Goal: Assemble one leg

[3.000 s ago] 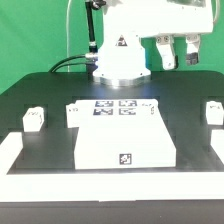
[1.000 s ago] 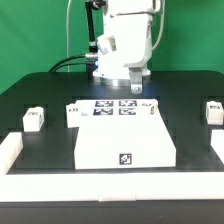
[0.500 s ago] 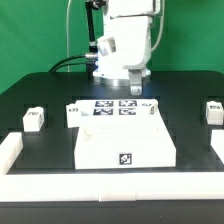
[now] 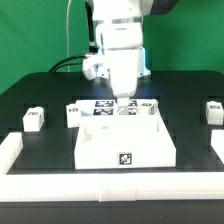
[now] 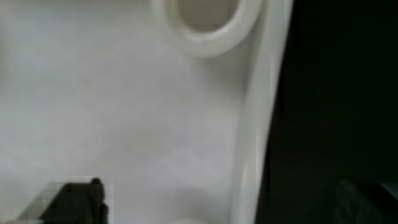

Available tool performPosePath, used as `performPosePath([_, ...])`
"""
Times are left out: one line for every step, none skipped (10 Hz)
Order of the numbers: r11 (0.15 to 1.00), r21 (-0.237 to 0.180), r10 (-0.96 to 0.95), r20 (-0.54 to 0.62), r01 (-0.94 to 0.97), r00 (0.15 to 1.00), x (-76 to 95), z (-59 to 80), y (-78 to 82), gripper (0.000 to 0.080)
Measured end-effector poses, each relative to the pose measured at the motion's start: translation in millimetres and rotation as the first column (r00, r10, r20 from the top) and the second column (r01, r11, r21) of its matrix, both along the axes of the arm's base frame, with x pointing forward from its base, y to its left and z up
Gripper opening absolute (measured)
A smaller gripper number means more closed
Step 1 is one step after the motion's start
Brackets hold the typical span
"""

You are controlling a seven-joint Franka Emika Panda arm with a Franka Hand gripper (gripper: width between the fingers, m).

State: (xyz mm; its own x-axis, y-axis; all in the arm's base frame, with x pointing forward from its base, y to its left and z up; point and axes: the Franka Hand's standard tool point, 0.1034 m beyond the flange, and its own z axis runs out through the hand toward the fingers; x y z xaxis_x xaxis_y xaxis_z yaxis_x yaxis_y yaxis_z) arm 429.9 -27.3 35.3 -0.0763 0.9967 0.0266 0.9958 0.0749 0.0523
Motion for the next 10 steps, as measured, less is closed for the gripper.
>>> performPosePath([1.000, 0.006, -0.020, -0.024, 0.020, 1.000, -5.6, -11.6, -5.8, 0.0650])
performPosePath([0.999, 0.011, -0.037, -0.042, 0.037, 0.998, -9.6, -20.3, -7.9, 0.0650])
performPosePath([0.999, 0.014, -0.048, -0.051, 0.049, 0.998, -10.8, -24.6, -5.9, 0.0650])
performPosePath([0.998, 0.016, -0.064, -0.051, 0.064, 0.997, -10.4, -24.2, -0.9, 0.0650])
performPosePath([0.997, 0.016, -0.073, -0.047, 0.074, 0.996, -8.3, -21.7, 3.9, 0.0650])
performPosePath([0.996, 0.016, -0.083, -0.041, 0.083, 0.996, -6.3, -19.2, 5.7, 0.0623])
performPosePath([0.996, 0.016, -0.086, -0.045, 0.087, 0.995, -7.7, -20.8, 4.2, 0.0623])
performPosePath([0.996, 0.016, -0.087, -0.046, 0.088, 0.995, -8.0, -21.1, 4.0, 0.0452])
performPosePath([0.996, 0.016, -0.087, -0.046, 0.088, 0.995, -8.1, -21.2, 4.0, 0.0272])
performPosePath([0.996, 0.016, -0.087, -0.046, 0.088, 0.995, -8.1, -21.2, 3.9, 0.0138])
